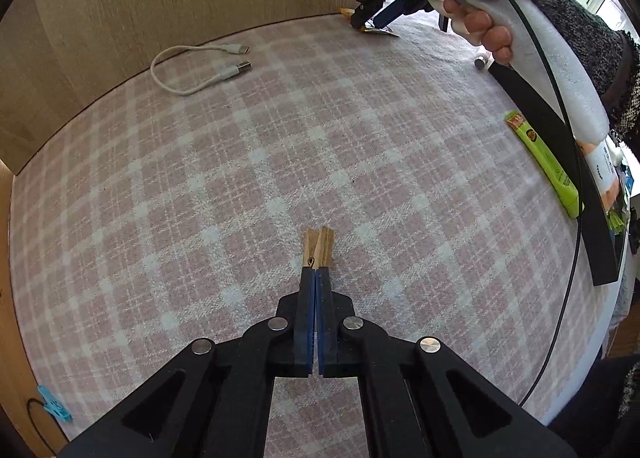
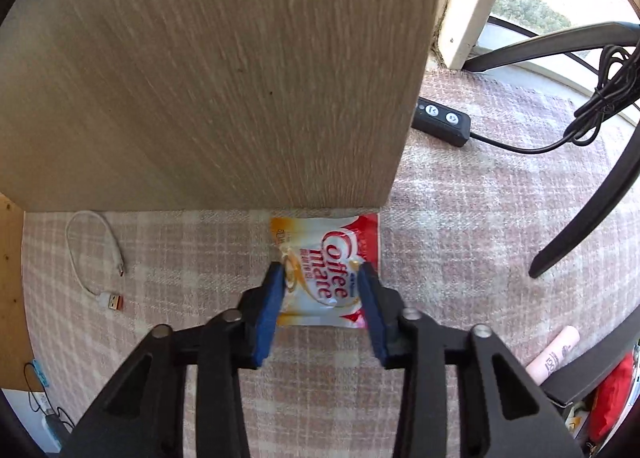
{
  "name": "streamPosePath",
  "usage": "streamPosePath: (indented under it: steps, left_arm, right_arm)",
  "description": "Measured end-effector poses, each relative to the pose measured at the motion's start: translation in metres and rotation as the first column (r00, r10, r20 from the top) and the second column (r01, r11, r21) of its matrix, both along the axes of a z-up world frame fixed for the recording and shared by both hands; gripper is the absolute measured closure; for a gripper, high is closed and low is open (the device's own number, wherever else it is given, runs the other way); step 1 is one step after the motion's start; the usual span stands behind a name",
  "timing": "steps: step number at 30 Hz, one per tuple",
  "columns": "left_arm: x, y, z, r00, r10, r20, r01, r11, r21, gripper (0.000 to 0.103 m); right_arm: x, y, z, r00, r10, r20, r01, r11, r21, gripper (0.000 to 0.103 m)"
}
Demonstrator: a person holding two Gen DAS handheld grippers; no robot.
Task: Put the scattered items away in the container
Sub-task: 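Grasp the wooden clothespin with the left gripper while the right gripper grasps the Coffee-mate sachet, then carry the clothespin and Coffee-mate sachet into the tray and open both grippers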
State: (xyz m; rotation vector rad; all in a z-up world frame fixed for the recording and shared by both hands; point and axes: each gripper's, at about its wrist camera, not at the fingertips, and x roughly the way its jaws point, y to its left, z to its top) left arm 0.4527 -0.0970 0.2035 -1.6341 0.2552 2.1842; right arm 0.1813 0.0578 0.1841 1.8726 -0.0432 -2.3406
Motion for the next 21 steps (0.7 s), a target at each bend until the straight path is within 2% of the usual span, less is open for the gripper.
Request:
streamPosePath:
  steps: [2,3,4,9,15,21]
  left_arm:
    - [-0.002,0.003,-0.001,1.000,0.011,-0.003,-0.011,1.000,-0.009,0.103]
    - [0.004,-0.017,-0.004,1.000,0.017,-0.002,-0.017,1.000,-0.006,0.103]
    - [0.004,-0.017,-0.004,1.000,0.020,-0.003,-0.021,1.000,-0.009,0.103]
    - [0.009,-0.032,-0.007,0.998,0.064,0.002,-0.064,0.998,-0.020,0.103]
    - [0.014,-0.045,0.004,0.995,0.097,-0.020,-0.097,0.995,-0.013,0.103]
    - [0.017,-0.044,0.007,0.996,0.082,-0.020,-0.082,0.996,-0.016,0.103]
  right_arm:
    - [0.004,-0.004,0.000,1.000,0.015,0.015,-0.015,1.000,0.001,0.083]
    - [0.008,-0.007,0.001,1.000,0.021,0.013,-0.021,1.000,0.009,0.083]
    - [0.011,-0.010,0.002,1.000,0.029,0.008,-0.029,1.000,0.013,0.084]
    - [0.036,-0.016,0.008,1.000,0.028,0.012,-0.027,0.999,-0.025,0.097]
    - [0.059,-0.022,0.021,1.000,0.031,-0.001,-0.031,0.997,-0.071,0.099]
    - [0.089,-0.028,0.037,0.998,0.058,-0.022,-0.060,0.994,-0.094,0.099]
